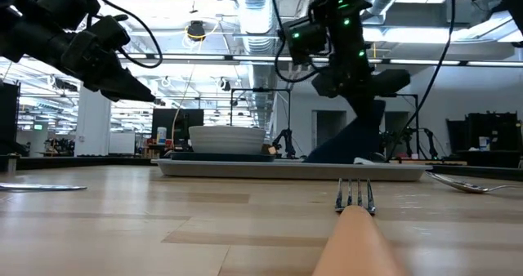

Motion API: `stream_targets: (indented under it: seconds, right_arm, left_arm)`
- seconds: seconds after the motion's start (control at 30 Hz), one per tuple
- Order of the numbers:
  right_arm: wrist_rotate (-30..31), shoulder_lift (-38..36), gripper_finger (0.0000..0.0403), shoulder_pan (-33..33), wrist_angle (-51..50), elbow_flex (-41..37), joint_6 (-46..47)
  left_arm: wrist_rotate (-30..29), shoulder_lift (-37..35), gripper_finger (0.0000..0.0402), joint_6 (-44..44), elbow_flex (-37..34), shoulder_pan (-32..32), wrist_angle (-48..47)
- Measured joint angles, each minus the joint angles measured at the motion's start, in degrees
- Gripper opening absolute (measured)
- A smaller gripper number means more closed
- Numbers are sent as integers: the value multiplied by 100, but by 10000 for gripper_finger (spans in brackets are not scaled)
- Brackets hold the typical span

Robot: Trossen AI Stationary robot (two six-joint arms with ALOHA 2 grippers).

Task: Set up tray
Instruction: Put the black napkin to the right side of the plate and bowl on the gray serving tray

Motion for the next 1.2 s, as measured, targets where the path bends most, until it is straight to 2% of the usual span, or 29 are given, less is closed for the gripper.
stream_targets:
  seconds: [0.23, 0.47, 0.63, 0.9, 1.2]
  right_arm:
    - [7, -826, 0, 340, 1171, -824, -17]
    - [569, -1141, 3, 660, 1590, -930, -847]
    - [245, -1059, 6, 421, 2271, -928, -1551]
    - [-302, -458, 3, -68, 2910, -930, -2493]
    - [-336, -18, 7, -459, 3380, -935, -2951]
  left_arm:
    - [-38, 0, 167, -59, 0, 0, 2]
    - [-51, 0, 167, -27, 0, 0, 2]
    - [-50, 1, 167, -291, 2, 0, -62]
    - [-53, 2, 167, -370, 2, 0, -89]
    - [-466, 2, 167, -278, 2, 0, -57]
